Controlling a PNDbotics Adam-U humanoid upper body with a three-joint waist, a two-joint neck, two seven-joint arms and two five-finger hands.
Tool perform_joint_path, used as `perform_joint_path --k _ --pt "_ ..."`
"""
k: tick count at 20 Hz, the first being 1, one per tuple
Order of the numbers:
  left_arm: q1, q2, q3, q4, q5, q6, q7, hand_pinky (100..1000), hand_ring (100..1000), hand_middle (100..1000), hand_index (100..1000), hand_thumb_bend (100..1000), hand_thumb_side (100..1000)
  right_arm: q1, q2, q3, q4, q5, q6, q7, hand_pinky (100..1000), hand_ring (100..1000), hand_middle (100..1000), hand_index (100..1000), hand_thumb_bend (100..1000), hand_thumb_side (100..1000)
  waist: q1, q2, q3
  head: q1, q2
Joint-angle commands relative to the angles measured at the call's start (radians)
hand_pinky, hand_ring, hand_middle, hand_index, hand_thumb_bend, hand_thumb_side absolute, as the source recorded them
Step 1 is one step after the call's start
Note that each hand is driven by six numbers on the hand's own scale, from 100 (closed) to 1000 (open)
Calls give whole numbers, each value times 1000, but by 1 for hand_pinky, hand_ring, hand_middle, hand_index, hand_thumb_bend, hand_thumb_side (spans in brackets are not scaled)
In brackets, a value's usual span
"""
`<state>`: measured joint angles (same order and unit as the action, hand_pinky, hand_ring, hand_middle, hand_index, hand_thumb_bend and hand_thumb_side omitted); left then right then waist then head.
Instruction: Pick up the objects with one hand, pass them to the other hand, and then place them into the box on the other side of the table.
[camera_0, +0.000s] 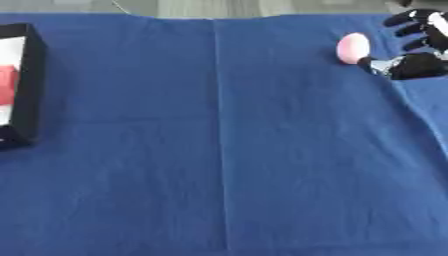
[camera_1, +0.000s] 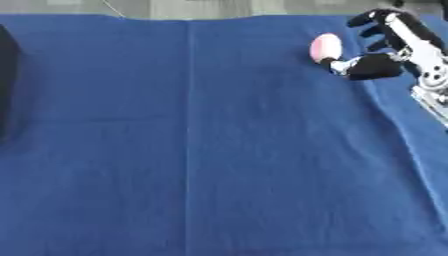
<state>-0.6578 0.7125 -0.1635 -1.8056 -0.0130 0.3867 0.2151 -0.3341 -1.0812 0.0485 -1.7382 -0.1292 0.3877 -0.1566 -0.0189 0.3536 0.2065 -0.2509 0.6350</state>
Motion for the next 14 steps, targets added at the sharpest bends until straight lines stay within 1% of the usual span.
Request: perform_joint_path --k 1,5,10,14 --pt "-6 20 13 -44 15 -2 8 902 787 778 762 100 742 -10 -64 -32 23 23 -11 -4 761 857 848 793 490 159 1 -10 10 -23 -26" --pt "-3 -1 15 -84 28 -2 7 903 788 779 763 100 753 -12 -80 -51 56 39 -20 -12 764 867 852 794 474 133 -2 6 35 -52 -47" --pt "-7 -21 13 -120 36 2 1 906 789 781 764 100 763 -8 -94 -74 97 35 -32 -27 764 869 850 790 446 100 -6 23 75 -94 -70" --pt "-10 -37 13 -144 41 5 -6 907 790 781 765 100 769 -1 -98 -89 124 21 -36 -45 763 867 848 787 418 100 -12 31 108 -122 -80"
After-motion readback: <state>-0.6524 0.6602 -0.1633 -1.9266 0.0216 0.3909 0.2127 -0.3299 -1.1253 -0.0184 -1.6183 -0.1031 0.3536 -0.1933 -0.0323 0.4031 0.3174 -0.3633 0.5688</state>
